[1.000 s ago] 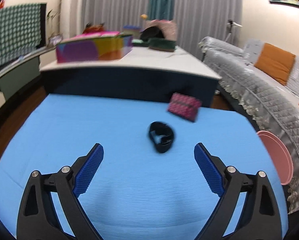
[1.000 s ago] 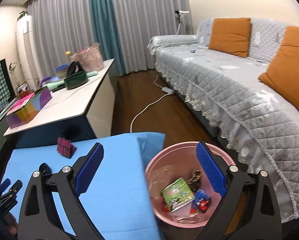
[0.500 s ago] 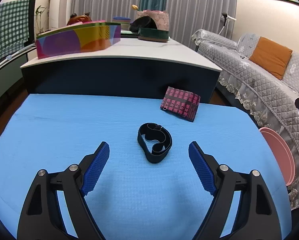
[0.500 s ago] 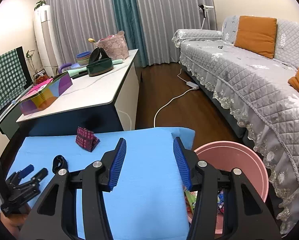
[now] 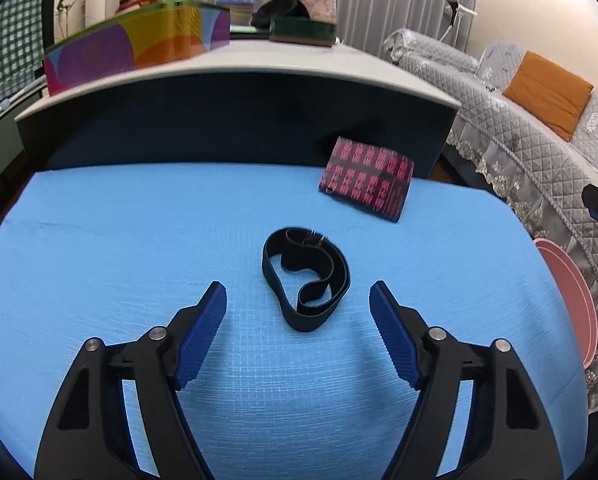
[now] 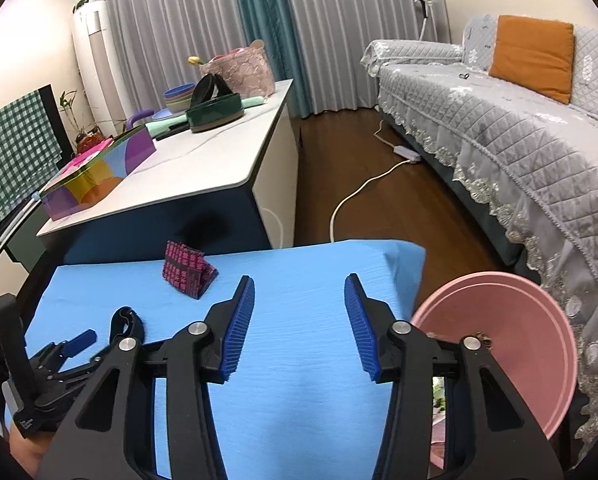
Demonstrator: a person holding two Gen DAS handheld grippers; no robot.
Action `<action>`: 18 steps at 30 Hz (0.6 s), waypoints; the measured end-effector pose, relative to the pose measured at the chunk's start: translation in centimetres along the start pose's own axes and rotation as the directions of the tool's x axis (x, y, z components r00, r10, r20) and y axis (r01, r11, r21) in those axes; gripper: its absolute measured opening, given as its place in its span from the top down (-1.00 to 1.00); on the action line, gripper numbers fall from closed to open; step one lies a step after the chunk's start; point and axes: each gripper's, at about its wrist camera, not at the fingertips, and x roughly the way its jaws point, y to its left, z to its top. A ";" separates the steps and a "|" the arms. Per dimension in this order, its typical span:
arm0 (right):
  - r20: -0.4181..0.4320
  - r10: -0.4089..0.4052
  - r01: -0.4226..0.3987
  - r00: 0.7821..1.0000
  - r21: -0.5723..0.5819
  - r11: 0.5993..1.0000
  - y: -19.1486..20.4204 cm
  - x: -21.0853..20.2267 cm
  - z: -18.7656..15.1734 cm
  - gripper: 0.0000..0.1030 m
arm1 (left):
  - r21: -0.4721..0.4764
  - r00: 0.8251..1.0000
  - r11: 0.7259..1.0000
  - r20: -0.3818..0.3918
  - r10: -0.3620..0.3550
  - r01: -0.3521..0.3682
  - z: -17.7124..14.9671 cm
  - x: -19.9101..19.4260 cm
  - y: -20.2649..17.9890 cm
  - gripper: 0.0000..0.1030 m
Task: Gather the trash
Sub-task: 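Grasp the black elastic band with the left tool while the right tool grasps the pink printed packet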
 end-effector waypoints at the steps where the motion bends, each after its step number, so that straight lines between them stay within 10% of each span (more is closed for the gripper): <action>1: -0.005 0.010 -0.010 1.000 0.000 1.000 0.3 0.4 -0.1 0.12 | -0.002 1.000 1.000 -0.010 -0.004 0.004 0.0 0.2 0.0 -0.36; 8: -0.043 0.084 -0.084 0.996 0.005 0.996 2.3 3.2 -0.8 0.20 | 0.013 0.998 1.000 -0.054 -0.021 0.022 0.1 1.2 -0.3 -0.10; 13: -0.068 0.127 -0.126 0.990 0.014 0.992 3.8 5.4 -1.1 0.20 | 0.009 0.996 0.999 -0.071 -0.045 0.046 -0.2 1.4 -0.2 0.65; 18: -0.093 0.156 -0.155 0.983 0.023 0.988 5.1 8.0 -0.6 0.20 | 0.007 0.998 1.000 -0.062 -0.006 0.006 -0.1 1.3 0.4 0.78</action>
